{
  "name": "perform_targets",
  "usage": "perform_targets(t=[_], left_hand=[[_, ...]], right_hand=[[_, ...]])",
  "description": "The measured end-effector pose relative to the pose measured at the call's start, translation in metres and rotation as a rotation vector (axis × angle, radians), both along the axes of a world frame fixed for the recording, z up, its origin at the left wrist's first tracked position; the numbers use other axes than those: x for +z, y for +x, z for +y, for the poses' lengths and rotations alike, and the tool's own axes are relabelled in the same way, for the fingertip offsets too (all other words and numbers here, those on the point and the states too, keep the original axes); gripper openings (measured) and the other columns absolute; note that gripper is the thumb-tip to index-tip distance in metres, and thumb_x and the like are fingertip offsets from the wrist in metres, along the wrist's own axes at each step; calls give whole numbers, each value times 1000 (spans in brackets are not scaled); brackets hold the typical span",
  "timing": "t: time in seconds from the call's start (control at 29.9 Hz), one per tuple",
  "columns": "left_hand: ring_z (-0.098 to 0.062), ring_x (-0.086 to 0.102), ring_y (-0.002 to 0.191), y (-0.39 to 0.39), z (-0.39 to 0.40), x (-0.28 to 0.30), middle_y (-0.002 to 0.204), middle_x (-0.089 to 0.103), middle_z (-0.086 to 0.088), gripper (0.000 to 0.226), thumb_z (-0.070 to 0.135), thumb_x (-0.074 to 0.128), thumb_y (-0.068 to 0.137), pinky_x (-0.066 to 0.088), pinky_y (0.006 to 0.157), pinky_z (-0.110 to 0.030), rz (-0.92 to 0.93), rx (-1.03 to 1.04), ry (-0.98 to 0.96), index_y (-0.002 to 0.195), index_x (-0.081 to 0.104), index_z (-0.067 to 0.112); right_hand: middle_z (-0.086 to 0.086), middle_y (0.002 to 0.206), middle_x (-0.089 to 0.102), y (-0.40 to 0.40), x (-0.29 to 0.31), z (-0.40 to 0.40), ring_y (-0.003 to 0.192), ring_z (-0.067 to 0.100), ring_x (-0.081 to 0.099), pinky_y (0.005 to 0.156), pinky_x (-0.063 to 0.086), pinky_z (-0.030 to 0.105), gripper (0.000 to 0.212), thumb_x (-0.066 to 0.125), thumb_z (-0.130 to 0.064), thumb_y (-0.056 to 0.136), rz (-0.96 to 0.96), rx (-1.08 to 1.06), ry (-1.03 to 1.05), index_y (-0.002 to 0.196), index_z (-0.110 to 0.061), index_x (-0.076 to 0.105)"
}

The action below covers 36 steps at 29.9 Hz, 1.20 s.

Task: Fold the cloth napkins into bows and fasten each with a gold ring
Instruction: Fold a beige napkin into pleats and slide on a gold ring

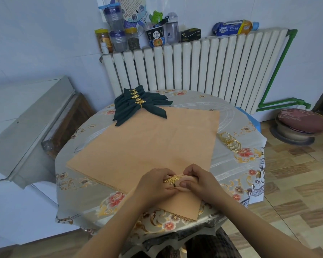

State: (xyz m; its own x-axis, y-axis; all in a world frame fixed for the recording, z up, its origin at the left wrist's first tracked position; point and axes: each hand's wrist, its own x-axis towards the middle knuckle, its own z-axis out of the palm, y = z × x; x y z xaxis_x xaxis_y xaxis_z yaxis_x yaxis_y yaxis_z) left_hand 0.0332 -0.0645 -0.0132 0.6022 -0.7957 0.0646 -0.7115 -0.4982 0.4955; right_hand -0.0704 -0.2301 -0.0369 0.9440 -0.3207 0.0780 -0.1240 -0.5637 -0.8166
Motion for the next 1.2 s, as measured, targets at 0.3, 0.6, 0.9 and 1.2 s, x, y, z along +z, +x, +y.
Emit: perform_targets(t=[0.3,0.6,0.9,1.2], left_hand=[[-8,54,102,7,22,-1,112,62,11,42,40,67,77,45,85,-25,-40,12,17,117,59,29],[2,56,98,0,49,-9,101,65,18,26,22,63,88,42,85,-11,98,162,-427,101,66,44],[7,60,89,-1,50,-10,86,66,22,25,3,66,83,42,76,-5,127,297,-421,90,77,24],[-3,54,84,-17,49,1,85,60,13,6,29,64,87,38,71,-16,28,249,-264,88,64,23]], right_hand=[[-8,88,63,1,0,2,80,6,56,64,37,12,33,73,-20,78,-19,16,-35,84,-39,46],[-8,114,58,6,-2,11,107,11,45,89,33,30,44,51,-44,78,-203,89,-380,118,-29,58],[-9,106,67,27,-12,38,104,14,57,90,31,24,43,52,-49,81,-238,139,-348,112,-24,66],[-9,102,69,26,-14,40,98,13,57,84,43,33,38,68,-36,77,-266,56,-319,114,-30,67]])
